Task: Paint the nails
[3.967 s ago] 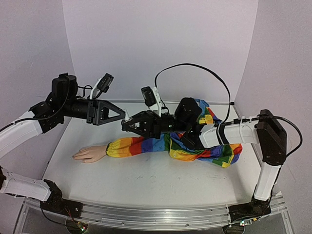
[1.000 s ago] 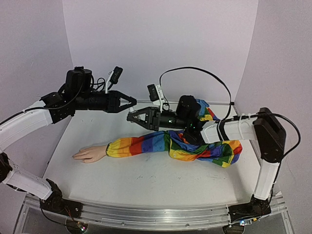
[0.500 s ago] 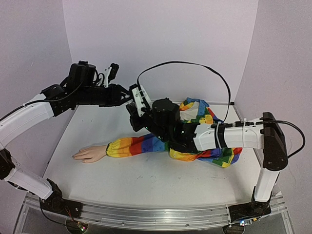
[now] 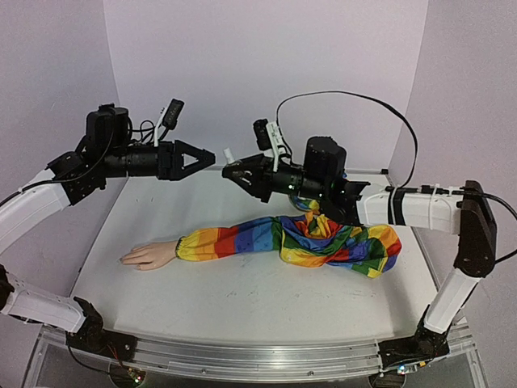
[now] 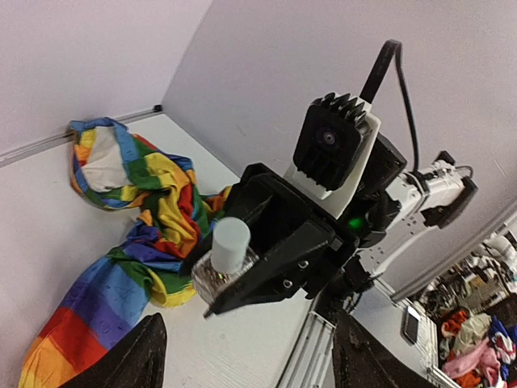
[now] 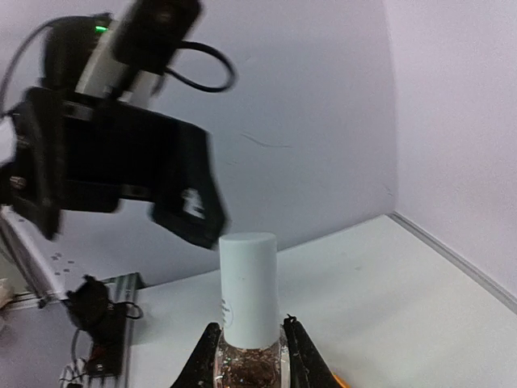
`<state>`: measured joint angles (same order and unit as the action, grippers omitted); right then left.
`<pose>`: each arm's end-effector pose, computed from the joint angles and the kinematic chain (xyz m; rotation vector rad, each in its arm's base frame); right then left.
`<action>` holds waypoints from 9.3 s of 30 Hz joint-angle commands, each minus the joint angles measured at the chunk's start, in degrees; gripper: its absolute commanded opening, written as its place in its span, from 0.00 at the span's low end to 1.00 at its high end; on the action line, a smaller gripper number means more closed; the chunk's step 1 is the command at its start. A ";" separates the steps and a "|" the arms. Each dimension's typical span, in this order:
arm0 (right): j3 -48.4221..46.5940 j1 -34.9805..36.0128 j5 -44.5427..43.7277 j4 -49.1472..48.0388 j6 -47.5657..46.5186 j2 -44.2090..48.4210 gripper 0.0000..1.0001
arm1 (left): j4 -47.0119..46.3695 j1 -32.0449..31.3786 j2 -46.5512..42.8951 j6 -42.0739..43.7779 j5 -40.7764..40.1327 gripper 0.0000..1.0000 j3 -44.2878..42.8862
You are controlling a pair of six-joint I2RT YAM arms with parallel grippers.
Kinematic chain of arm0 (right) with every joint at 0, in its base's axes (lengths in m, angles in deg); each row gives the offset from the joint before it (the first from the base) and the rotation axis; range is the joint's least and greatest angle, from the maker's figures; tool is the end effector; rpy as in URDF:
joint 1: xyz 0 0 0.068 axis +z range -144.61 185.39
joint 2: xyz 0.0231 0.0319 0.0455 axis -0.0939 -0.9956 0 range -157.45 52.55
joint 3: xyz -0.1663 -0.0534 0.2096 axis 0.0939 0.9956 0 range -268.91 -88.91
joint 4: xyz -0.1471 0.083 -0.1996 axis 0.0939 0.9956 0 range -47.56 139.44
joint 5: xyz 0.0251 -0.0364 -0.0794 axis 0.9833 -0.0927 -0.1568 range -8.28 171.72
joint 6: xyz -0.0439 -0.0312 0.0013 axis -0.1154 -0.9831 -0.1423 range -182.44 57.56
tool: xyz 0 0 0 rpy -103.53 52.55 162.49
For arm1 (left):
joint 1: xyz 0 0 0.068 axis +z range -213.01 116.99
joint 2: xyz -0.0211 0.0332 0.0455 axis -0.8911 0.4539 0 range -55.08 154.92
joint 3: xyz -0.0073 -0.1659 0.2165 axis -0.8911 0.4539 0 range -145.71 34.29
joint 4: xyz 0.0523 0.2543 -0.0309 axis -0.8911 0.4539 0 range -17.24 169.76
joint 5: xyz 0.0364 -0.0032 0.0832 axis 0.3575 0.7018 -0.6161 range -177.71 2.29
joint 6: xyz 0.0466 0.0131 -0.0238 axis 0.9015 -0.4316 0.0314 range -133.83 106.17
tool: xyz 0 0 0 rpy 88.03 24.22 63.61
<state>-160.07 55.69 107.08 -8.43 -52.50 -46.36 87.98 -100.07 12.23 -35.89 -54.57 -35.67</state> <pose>0.2458 0.3200 0.3551 -0.8141 1.0055 1.1689 0.1969 -0.1731 0.4057 0.6906 1.8072 -1.2313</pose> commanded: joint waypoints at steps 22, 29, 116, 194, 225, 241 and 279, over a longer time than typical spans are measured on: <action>-1.85 0.76 17.63 -13.94 10.37 0.69 0.00 | -21.29 -1.78 7.47 -1.10 18.63 0.12 -2.46; 0.04 4.02 -25.73 -3.46 -3.66 3.25 0.00 | -4.80 -6.00 6.04 -3.00 -20.07 0.00 -2.82; 1.25 2.34 -2.38 -0.28 -5.77 4.74 0.00 | -5.19 -8.33 3.67 1.08 -9.38 0.81 -4.14; -1.75 0.41 22.78 -13.73 10.78 -2.64 0.00 | -10.43 -3.36 4.82 -0.60 9.71 0.57 -0.85; 2.15 7.49 -25.25 -1.23 -10.63 5.93 0.00 | 0.19 -9.11 6.24 -3.19 -13.11 0.67 -7.14; 0.25 -2.83 28.30 -12.97 11.61 1.91 0.00 | -7.11 -5.93 5.21 -2.24 2.38 0.66 -4.47; -0.25 10.46 -37.40 0.45 -14.53 3.54 0.00 | -0.80 -10.89 9.47 -2.80 -14.89 0.30 -7.93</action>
<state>-159.41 68.06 61.82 -2.53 -64.74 -45.12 86.93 -109.53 23.44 -39.54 -72.97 -41.44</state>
